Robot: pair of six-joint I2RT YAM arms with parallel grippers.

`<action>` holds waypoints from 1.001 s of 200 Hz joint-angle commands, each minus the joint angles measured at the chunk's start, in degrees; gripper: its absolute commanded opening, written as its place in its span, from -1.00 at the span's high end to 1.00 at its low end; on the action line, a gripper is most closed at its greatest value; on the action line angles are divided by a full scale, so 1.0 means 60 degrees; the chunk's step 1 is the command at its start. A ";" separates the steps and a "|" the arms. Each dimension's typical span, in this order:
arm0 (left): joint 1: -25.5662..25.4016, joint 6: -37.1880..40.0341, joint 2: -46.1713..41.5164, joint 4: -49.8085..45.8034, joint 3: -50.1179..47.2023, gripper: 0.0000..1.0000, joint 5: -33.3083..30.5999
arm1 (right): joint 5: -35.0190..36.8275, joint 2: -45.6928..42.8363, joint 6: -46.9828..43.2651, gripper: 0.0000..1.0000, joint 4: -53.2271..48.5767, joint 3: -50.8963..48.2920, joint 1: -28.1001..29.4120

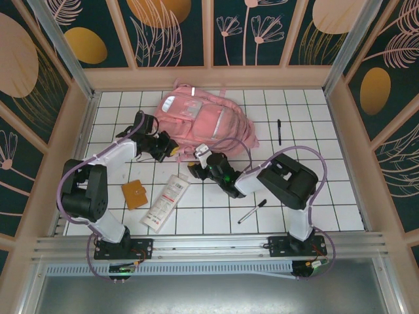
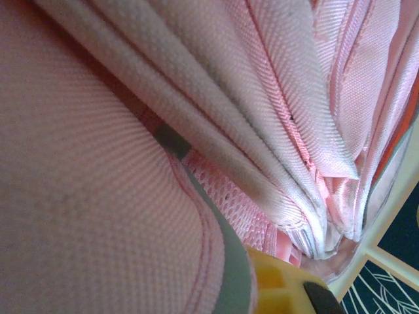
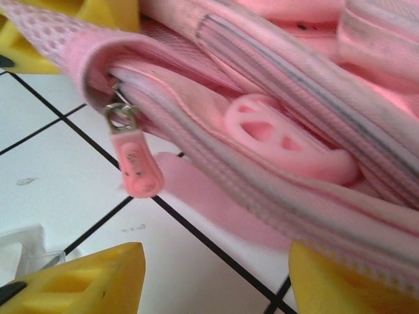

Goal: Pack books, pencil case, and school supplies into a backpack

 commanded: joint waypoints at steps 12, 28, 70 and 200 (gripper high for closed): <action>-0.0303 -0.0566 -0.0530 0.0163 -0.0365 1.00 0.0907 | -0.0309 0.0588 -0.1750 -0.24 0.3583 -0.0460 0.0329; -0.0305 -0.0462 -0.0433 0.0073 -0.0353 1.00 0.0963 | -0.0254 0.0728 -0.1978 -0.23 0.4351 -0.0707 0.0407; -0.0337 -0.0555 -0.0378 0.0241 -0.0364 1.00 0.0941 | -0.0417 0.0805 -0.1586 -0.22 0.4944 -0.0856 0.0407; -0.0372 -0.0563 -0.0428 0.0035 -0.0363 1.00 0.1144 | 0.1465 0.1828 0.0090 0.42 0.4201 0.0647 0.0648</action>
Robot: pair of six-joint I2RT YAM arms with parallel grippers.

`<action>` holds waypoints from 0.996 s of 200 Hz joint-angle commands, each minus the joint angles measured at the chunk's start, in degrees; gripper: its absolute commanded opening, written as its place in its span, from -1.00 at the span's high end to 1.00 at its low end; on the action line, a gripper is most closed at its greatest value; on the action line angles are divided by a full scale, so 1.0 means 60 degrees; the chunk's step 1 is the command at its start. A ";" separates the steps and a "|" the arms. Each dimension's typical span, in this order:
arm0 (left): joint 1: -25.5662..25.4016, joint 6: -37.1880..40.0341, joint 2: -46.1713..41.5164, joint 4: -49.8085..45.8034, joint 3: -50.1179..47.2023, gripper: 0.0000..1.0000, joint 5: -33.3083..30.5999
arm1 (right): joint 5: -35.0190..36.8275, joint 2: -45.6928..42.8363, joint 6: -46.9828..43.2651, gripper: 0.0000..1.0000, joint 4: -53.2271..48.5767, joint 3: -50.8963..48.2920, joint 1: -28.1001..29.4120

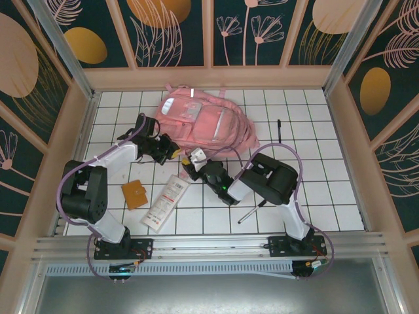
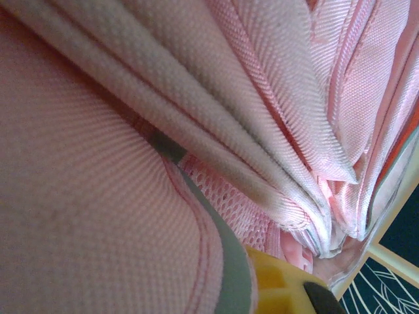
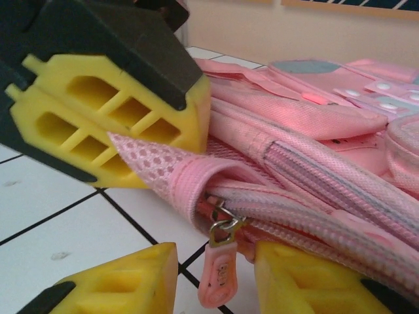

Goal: Pack books, pencil case, and school supplies into a backpack

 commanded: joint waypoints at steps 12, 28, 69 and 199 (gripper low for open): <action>-0.0242 -0.0419 -0.0364 -0.0057 -0.0069 1.00 0.1070 | 0.0923 0.0128 0.0857 0.47 -0.0059 0.0523 0.0095; -0.0241 -0.0400 -0.0342 -0.0015 -0.0069 1.00 0.1041 | 0.1041 0.0129 0.1132 0.65 -0.0319 0.0583 0.0192; -0.0231 -0.0210 -0.0004 0.0018 -0.0058 1.00 0.0944 | 0.1161 -0.0678 0.1823 0.96 -0.1523 0.0300 0.0330; -0.0191 -0.0045 0.0525 0.0876 0.0035 1.00 -0.0326 | -0.2632 -0.4612 0.3096 1.00 -0.6390 -0.1438 -0.0916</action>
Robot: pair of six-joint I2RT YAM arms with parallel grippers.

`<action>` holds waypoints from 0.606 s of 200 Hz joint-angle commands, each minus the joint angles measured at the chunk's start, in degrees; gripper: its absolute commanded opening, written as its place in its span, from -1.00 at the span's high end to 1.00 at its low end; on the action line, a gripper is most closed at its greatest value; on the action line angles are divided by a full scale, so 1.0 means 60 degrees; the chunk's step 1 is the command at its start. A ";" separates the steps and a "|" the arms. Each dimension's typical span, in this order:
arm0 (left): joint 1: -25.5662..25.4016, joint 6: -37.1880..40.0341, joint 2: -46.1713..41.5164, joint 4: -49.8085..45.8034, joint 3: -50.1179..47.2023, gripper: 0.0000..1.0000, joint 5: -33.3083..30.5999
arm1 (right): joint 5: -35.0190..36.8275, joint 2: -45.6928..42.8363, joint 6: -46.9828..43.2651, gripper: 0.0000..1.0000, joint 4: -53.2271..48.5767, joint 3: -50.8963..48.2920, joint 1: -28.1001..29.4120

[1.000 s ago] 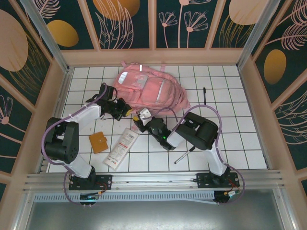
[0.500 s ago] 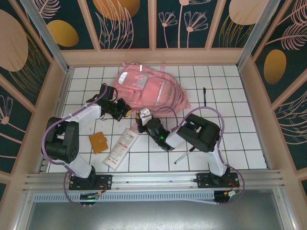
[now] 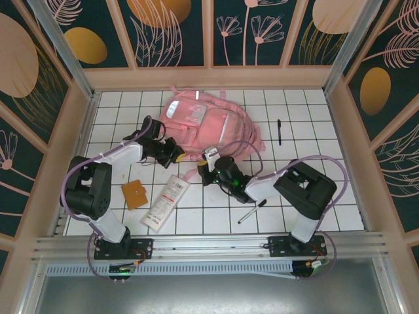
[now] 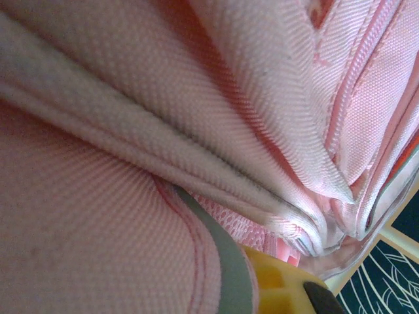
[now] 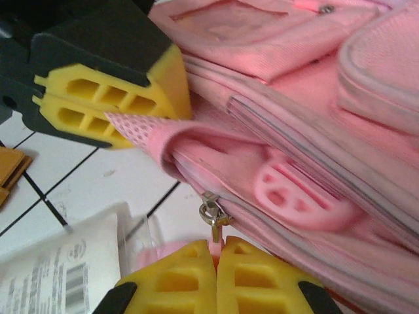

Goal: Pack books, pencil case, and school supplies into a backpack

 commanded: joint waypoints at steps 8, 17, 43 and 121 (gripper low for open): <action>0.0129 0.0036 0.0152 0.0691 0.0141 1.00 -0.0641 | -0.1314 -0.1047 0.0300 1.00 -0.2032 0.0162 -0.0545; 0.0156 0.0101 0.0211 0.0681 0.0184 1.00 -0.0655 | -0.1514 -0.1181 0.0311 1.00 -0.2620 0.0217 -0.0734; 0.0332 0.0305 0.0318 0.0711 0.0268 1.00 -0.0832 | -0.1554 -0.1806 0.0173 1.00 -0.3367 -0.0277 -0.1129; 0.1322 0.3063 0.2150 -0.1420 0.2345 1.00 -0.1389 | -0.2142 -0.3648 -0.0716 1.00 -0.5015 -0.1302 -0.2738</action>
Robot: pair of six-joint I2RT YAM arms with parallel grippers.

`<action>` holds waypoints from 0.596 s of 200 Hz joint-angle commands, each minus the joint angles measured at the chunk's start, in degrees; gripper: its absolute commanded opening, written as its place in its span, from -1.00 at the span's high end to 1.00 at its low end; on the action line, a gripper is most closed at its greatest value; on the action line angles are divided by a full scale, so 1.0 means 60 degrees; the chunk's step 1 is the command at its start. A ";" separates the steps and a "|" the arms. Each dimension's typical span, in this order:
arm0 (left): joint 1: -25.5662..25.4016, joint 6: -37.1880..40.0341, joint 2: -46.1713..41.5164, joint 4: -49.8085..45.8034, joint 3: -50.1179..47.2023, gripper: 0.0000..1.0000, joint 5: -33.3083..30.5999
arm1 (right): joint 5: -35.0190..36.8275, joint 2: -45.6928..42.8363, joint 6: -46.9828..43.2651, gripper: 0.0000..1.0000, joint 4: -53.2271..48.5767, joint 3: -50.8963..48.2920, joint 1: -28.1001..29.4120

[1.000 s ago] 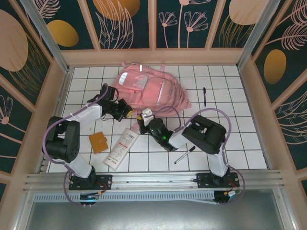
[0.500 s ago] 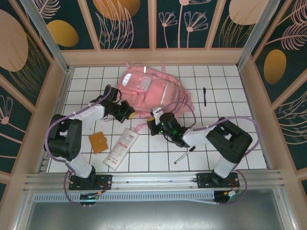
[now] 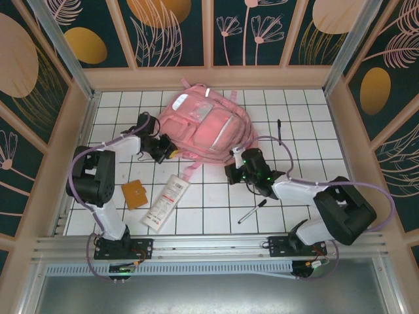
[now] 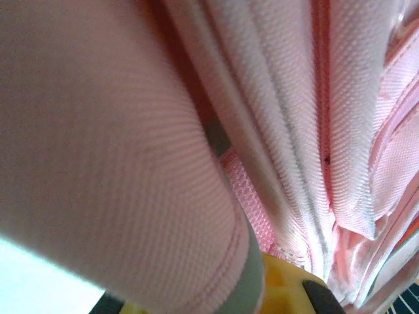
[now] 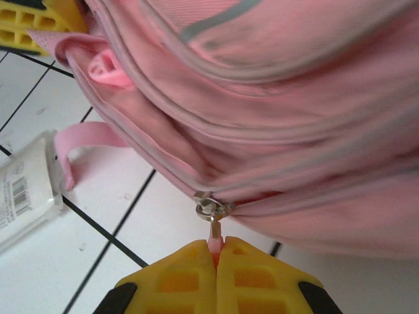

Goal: Pack books, pencil case, and school supplies into a backpack

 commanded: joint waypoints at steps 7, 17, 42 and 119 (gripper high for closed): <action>0.0427 0.1911 0.1047 -0.1136 0.1645 1.00 -0.0910 | -0.0507 -0.0446 -0.0742 1.00 -0.0819 -0.0227 -0.0332; 0.0521 0.2361 0.1548 -0.1622 0.2402 1.00 -0.1080 | -0.1040 -0.0436 -0.0983 1.00 -0.0767 -0.0196 -0.0340; 0.0777 0.3020 0.2655 -0.2848 0.4428 1.00 -0.1715 | -0.1757 0.0053 -0.1022 1.00 -0.0894 0.0495 -0.0178; 0.0738 0.1589 -0.0113 -0.2129 0.1637 -0.03 -0.0971 | -0.2771 0.2153 0.0305 1.00 0.0827 0.2535 0.0701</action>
